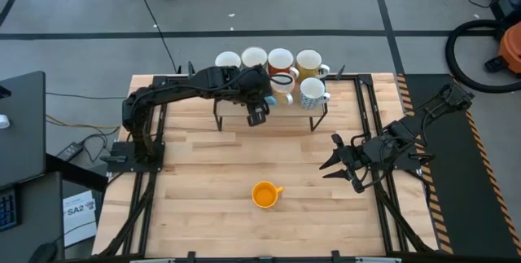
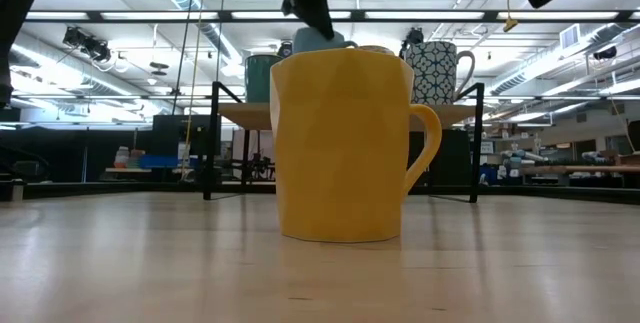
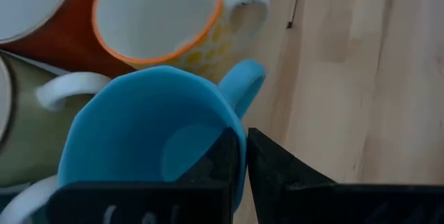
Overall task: Place coffee mugs
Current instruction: Put the blue mug on the shelf
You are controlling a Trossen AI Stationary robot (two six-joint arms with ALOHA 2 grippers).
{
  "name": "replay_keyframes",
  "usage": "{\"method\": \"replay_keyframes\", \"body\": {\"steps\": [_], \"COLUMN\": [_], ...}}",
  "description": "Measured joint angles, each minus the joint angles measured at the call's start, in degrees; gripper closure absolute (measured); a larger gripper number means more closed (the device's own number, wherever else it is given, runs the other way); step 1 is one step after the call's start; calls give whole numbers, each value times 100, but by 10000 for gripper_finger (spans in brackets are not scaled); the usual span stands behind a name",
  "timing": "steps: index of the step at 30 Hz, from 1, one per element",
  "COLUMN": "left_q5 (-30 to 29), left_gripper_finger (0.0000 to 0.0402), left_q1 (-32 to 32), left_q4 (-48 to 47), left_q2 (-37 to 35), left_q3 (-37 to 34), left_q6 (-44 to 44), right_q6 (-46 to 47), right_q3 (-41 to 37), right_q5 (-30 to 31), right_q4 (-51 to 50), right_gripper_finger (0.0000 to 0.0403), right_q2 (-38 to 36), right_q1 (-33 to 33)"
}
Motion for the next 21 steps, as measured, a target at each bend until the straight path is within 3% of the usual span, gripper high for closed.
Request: {"method": "replay_keyframes", "body": {"steps": [21], "left_q5": [13], "left_gripper_finger": [372], "left_q1": [30], "left_q4": [-2], "left_q2": [10], "left_q3": [0], "left_q6": [-125], "right_q6": [2], "right_q3": [0], "right_q5": [0], "right_q4": [0], "right_gripper_finger": [270], "right_q2": [0], "right_q1": [0]}}
